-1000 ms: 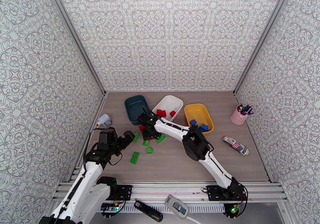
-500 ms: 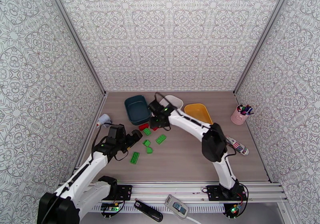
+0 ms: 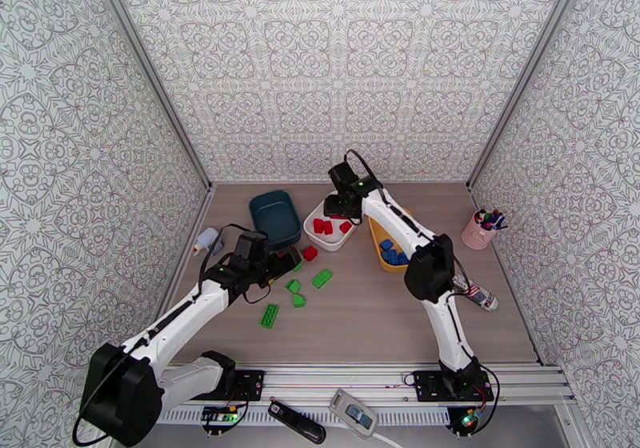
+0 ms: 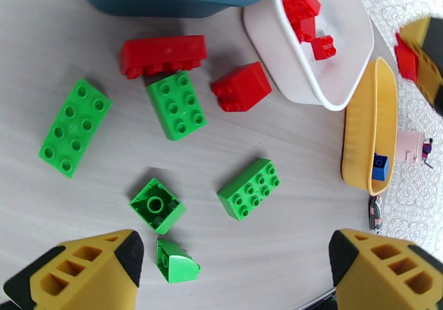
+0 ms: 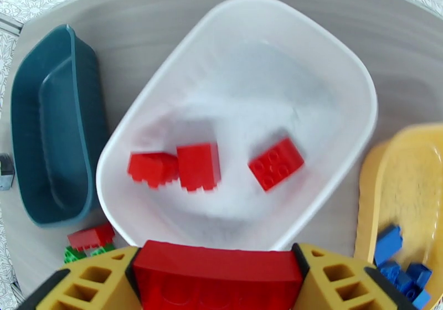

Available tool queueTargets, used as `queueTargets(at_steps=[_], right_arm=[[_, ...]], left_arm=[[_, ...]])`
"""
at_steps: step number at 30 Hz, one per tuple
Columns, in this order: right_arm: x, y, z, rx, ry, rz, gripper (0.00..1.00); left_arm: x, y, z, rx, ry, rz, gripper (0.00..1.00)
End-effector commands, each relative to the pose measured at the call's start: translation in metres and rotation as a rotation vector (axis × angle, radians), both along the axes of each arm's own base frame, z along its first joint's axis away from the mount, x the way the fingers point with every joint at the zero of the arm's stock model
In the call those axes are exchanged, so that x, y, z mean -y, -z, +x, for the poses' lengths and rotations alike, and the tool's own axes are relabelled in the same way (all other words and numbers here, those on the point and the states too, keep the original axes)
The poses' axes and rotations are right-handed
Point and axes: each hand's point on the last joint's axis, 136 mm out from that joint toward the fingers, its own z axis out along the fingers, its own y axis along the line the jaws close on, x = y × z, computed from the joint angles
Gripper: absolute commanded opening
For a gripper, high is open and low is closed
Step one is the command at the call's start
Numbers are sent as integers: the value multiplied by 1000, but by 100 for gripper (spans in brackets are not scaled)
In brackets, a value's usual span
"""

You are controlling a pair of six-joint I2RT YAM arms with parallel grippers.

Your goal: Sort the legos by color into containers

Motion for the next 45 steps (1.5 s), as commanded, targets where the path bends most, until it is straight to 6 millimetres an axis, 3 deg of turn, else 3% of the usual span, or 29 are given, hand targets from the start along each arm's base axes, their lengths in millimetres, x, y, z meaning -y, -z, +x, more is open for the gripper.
queueTargets(at_steps=[1, 7, 12, 20, 25, 30, 37, 45], right_arm=[[3, 7, -5, -52, -24, -31, 74], [2, 2, -17, -42, -44, -20, 78], [-3, -3, -41, -23, -74, -31, 75], [-40, -3, -95, 1, -188, -41, 72], [-74, 17, -127, -27, -264, -36, 72], [-92, 51, -141, -82, -286, -63, 74], [-94, 90, -139, -129, -268, -119, 78], [-94, 116, -129, -145, -250, -173, 80]], left_arm=[[-2, -10, 4, 33, 7, 34, 94], [-6, -10, 2, 36, -2, 49, 94], [-9, -10, 2, 39, -11, 56, 94], [-36, -15, -2, 48, -91, 31, 94], [-59, -20, -10, 58, -153, 16, 94], [-76, -21, -21, 61, -196, 8, 94], [-85, -12, -36, 44, -222, -8, 95], [-86, -3, -43, 25, -232, -22, 95]])
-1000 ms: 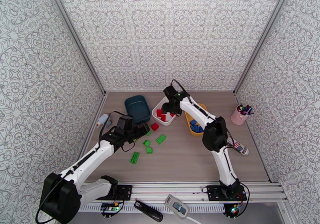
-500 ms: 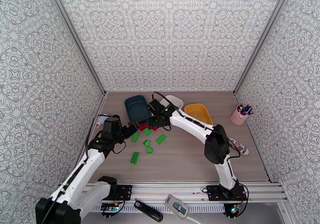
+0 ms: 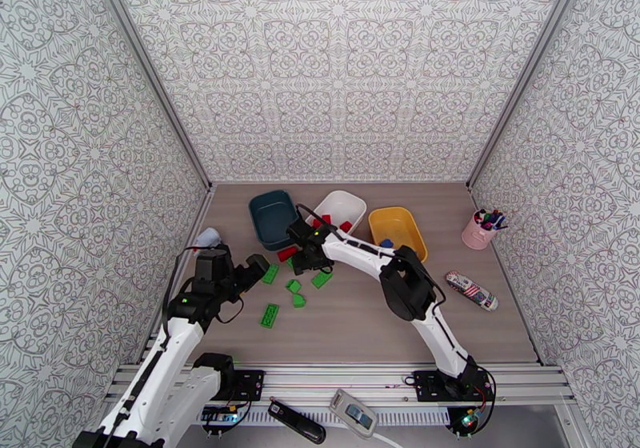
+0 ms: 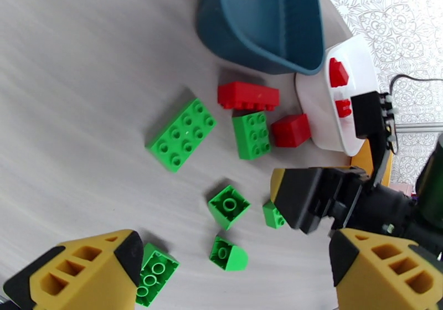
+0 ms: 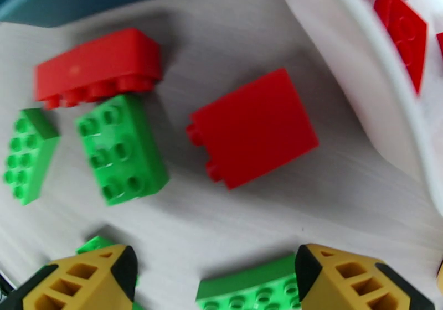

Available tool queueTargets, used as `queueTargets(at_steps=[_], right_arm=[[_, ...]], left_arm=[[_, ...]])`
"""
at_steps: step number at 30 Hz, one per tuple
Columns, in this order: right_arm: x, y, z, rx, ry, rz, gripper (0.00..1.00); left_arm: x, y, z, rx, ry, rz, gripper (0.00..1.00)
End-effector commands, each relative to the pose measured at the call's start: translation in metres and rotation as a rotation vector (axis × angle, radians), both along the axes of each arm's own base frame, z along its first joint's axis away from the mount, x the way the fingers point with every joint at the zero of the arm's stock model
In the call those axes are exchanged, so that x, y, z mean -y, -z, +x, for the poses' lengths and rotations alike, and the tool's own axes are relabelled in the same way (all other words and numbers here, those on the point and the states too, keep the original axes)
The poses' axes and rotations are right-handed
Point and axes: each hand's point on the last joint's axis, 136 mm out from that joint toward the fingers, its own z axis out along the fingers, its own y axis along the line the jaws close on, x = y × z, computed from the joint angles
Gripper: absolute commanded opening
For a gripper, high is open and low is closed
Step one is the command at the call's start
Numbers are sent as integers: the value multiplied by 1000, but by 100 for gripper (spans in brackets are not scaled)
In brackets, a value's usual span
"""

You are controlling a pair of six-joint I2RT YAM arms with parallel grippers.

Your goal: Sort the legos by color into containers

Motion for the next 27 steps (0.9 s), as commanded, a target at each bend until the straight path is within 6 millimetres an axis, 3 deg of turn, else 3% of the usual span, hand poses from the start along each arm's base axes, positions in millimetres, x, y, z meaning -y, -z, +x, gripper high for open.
queueTargets(at_steps=[1, 11, 27], right_arm=[[-2, -2, 13, 29, 33, -8, 80], [3, -1, 37, 40, 89, 3, 75], [-7, 3, 57, 35, 99, 6, 70]], left_arm=[[1, 7, -7, -26, 13, -10, 95], [-1, 13, -10, -38, 5, -9, 95], [-1, 19, -12, -53, 12, -32, 95]])
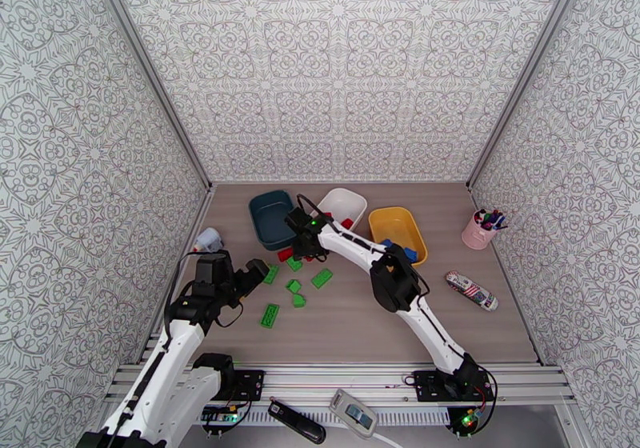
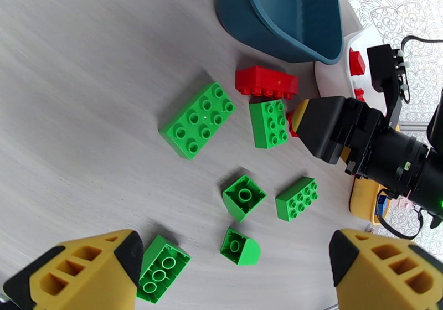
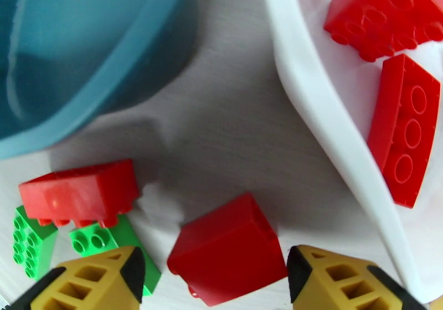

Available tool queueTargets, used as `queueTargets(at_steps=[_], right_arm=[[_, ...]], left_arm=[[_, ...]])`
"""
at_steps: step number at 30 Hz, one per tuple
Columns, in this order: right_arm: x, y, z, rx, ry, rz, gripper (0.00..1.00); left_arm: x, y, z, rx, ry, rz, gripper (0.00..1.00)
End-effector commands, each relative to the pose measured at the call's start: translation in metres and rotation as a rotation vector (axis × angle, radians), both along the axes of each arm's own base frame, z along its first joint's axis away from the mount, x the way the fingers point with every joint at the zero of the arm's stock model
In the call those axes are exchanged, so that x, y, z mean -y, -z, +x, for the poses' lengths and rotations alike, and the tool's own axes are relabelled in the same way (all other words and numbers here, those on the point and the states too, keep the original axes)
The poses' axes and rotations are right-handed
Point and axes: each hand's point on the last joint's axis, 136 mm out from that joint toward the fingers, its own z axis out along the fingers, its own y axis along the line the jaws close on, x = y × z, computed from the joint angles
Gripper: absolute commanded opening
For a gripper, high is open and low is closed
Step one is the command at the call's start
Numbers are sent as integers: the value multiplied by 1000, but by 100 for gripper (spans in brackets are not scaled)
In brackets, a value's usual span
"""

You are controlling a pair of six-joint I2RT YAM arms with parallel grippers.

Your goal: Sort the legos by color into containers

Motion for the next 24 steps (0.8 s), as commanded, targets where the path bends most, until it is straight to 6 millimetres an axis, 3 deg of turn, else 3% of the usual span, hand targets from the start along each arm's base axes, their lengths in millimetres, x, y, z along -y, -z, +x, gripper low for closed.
queueTargets(at_steps=[1, 9, 24], right_arm=[[5, 4, 7, -1, 26, -24, 69], [20, 11, 15, 39, 95, -97, 71], [34, 0, 10, 64, 120, -95, 61]], left_arm=[[0, 7, -5, -17, 11, -8, 95], [0, 8, -6, -21, 15, -9, 95], [1, 7, -6, -15, 14, -20, 95]])
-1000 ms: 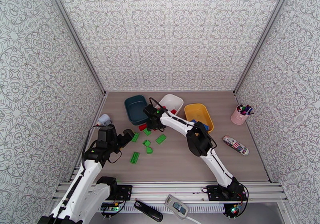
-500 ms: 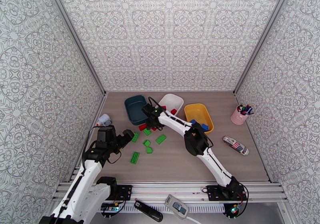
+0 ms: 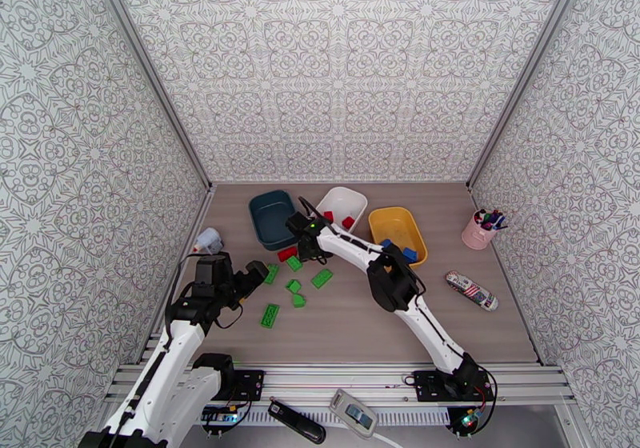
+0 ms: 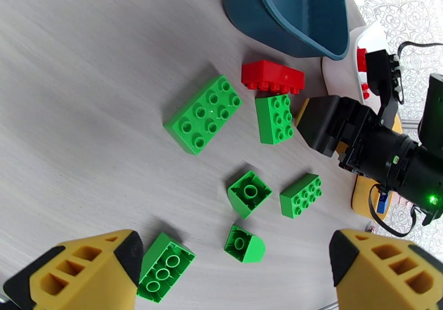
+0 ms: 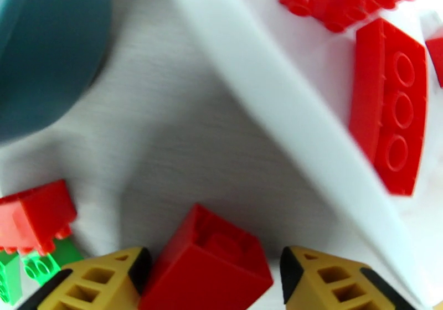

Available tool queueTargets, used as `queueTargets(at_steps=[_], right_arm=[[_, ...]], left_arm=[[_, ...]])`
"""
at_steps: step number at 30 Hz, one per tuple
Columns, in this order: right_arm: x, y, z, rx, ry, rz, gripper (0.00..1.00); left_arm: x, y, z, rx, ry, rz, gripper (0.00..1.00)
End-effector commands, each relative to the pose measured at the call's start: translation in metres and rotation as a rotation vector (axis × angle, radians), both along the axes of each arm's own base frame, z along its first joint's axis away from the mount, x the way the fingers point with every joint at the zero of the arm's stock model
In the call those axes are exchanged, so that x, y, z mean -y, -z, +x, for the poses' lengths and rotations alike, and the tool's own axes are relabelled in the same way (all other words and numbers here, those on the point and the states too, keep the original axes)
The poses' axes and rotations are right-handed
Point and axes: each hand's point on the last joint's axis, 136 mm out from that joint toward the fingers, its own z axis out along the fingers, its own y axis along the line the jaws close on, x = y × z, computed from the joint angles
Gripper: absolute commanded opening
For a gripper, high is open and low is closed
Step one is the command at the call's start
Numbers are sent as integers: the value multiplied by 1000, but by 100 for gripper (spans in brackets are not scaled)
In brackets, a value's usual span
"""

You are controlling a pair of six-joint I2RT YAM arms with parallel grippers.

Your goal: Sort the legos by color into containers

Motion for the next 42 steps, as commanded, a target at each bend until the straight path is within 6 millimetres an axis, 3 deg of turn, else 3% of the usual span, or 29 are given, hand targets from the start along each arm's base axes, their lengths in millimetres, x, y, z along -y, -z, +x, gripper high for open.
queueTargets(at_steps=[1, 14, 21, 29, 42], right_arm=[[6, -20, 7, 41, 32, 21, 60], [-15, -17, 15, 20, 18, 78, 56], [-9, -16, 15, 21, 30, 57, 48], [-8, -6, 11, -2, 20, 43, 54], [-6, -3, 10, -11, 14, 40, 43]], left_arm=[[1, 0, -3, 0, 8, -11, 95], [0, -2, -7, 3, 10, -3, 95], [0, -2, -7, 4, 7, -9, 95], [0, -3, -7, 4, 9, -11, 95], [1, -3, -6, 6, 8, -16, 95]])
